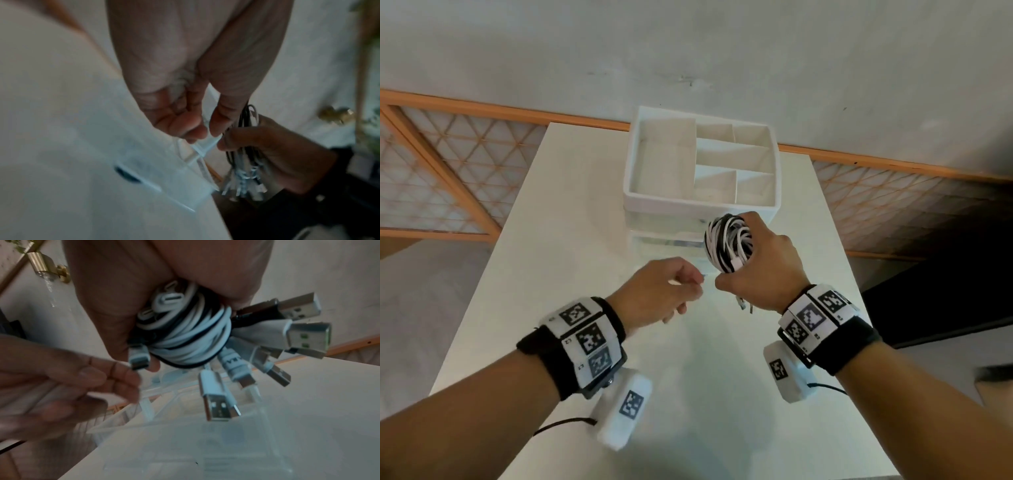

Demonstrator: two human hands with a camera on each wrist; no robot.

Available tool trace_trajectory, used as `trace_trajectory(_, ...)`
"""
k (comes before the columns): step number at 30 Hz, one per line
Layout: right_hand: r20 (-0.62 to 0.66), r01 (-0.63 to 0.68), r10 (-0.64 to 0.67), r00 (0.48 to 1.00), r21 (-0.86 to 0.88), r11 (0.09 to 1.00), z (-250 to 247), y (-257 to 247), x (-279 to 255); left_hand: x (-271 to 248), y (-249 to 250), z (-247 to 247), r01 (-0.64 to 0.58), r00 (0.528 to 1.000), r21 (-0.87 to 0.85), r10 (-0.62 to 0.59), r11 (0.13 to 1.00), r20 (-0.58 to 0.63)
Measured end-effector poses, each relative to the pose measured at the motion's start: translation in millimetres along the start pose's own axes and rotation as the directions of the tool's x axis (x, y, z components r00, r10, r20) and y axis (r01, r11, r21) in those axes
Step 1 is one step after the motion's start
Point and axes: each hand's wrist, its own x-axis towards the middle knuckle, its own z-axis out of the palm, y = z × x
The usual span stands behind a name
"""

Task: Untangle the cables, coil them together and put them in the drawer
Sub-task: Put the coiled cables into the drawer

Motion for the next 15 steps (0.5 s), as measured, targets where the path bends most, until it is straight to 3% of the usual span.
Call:
trace_trajectory(1,0.006,0.016,-0.016,1.0,-0.006,1.0,0,-5,3,1,2,-7,-0.061,0.997,0.2,0.071,0.978,-0.044)
trace_trajectory(3,0.033,0.046,-0.046,0.998,-0.025,0.999,1,-16,9,1,-5,-15,-0.056,0.997,0.545,0.073,0.836,-0.008)
trace_trajectory(5,0.064,0.087,-0.083,0.994,-0.061,0.994,4,-26,15,-5,-20,-14,-0.051,0.998,0.69,0.009,0.722,0.065)
trace_trajectory(7,0.098,0.145,-0.133,0.986,-0.128,0.981,9,-34,21,-14,-30,-9,-0.082,0.994,0.743,0.001,0.665,0.109)
trace_trajectory(12,0.257,0.319,-0.239,0.936,-0.342,0.884,34,-42,29,-28,-25,-20,-0.125,0.982,0.753,-0.029,0.646,0.188)
trace_trajectory(13,0.293,0.328,-0.23,0.928,-0.352,0.877,39,-41,31,-28,-22,-25,-0.125,0.984,0.744,-0.011,0.656,0.175)
trace_trajectory(15,0.37,0.325,-0.182,0.911,-0.375,0.868,48,-38,35,-28,-15,-34,-0.157,0.984,0.695,0.168,0.702,0.053)
